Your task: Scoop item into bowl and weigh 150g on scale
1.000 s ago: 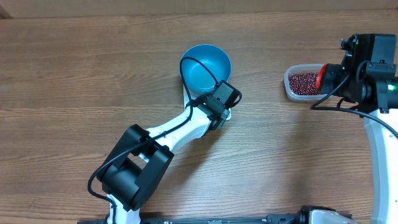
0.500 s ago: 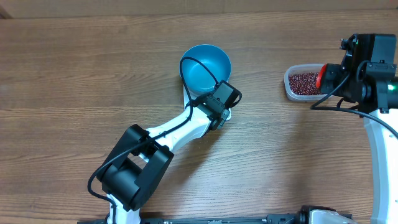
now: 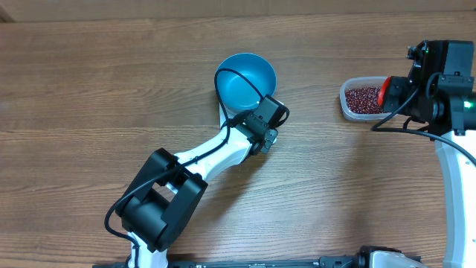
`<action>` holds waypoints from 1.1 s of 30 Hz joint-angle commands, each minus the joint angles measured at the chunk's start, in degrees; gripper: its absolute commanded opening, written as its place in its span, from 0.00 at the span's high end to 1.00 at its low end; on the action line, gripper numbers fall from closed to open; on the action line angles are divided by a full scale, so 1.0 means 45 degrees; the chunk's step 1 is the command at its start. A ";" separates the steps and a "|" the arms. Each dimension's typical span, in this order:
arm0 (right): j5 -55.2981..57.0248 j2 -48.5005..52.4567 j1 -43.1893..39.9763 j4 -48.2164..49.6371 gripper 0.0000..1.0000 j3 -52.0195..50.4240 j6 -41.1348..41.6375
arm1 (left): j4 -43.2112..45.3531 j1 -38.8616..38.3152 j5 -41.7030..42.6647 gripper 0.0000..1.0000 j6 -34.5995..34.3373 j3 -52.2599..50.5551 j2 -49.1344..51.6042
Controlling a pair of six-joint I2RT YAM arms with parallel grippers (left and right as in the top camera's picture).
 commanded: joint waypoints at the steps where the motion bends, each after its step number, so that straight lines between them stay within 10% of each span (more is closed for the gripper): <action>1: -0.0015 0.0029 0.0000 0.0107 0.96 0.0423 -0.0024 | -0.0087 -0.0010 0.0316 0.96 -0.0102 0.0107 -0.0010; 16: -0.0019 0.0029 0.0000 0.0117 0.96 0.0423 -0.0024 | -0.1219 -0.0010 -0.0680 0.95 -0.0097 0.0495 -0.2929; 18: -0.0019 0.0029 0.0000 0.0117 0.96 0.0423 -0.0024 | -0.1370 -0.0010 -0.0680 0.72 -0.0102 0.0495 -0.3565; 20: -0.0019 0.0029 0.0000 0.0117 0.96 0.0423 -0.0024 | -0.1608 -0.0010 -0.0607 0.03 -0.0107 0.0500 -0.4080; 33: -0.0019 0.0029 0.0000 0.0112 0.96 0.0423 -0.0019 | -0.3133 -0.0010 -0.0243 0.00 -0.0102 0.0495 -0.4668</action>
